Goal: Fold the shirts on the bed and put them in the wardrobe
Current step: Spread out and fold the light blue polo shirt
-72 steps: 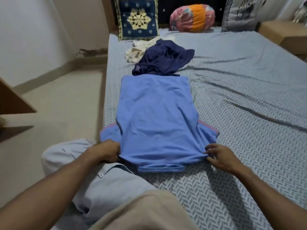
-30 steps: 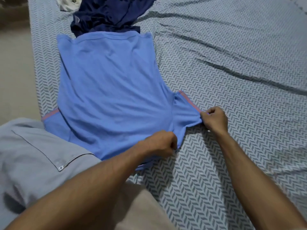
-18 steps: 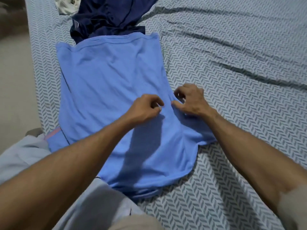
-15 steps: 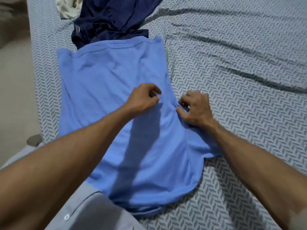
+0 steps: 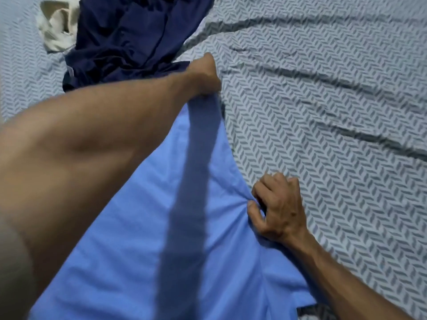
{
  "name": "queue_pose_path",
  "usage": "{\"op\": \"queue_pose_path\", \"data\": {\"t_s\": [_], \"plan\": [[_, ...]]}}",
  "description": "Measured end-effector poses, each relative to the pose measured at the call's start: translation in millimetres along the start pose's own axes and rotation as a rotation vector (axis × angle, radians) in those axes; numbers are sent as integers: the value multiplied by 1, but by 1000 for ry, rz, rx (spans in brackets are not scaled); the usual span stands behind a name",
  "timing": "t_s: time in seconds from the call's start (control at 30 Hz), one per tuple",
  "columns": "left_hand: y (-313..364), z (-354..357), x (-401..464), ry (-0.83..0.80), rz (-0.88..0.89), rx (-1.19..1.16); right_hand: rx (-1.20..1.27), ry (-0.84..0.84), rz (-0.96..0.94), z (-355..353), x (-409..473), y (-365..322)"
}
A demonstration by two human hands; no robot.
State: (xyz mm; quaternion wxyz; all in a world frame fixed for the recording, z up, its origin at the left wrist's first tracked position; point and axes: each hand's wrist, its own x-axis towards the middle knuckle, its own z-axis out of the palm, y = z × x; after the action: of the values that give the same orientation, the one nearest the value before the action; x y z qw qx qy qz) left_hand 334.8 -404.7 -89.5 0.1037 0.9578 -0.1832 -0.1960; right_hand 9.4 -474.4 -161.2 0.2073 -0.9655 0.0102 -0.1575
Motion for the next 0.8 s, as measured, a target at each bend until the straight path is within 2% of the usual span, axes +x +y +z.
{"op": "queue_pose_path", "data": {"t_s": [0.1,0.23,0.37,0.43,0.57,0.67,0.8], "plan": [[1,-12,7,-37,36,-52,8,10,18,2,-1,1],[11,-20,4,157,126,-396,80,53,77,3,-4,0],[7,3,11,219,115,-622,119,69,106,5,-5,1],[1,18,14,170,97,-605,93,65,121,6,-6,0],[0,18,-1,83,183,-407,50,38,145,8,-4,0],[-12,17,-36,45,257,-511,27,12,165,6,-3,-1],[-62,35,-125,88,285,-468,9,1,179,-2,-2,-11]]}}
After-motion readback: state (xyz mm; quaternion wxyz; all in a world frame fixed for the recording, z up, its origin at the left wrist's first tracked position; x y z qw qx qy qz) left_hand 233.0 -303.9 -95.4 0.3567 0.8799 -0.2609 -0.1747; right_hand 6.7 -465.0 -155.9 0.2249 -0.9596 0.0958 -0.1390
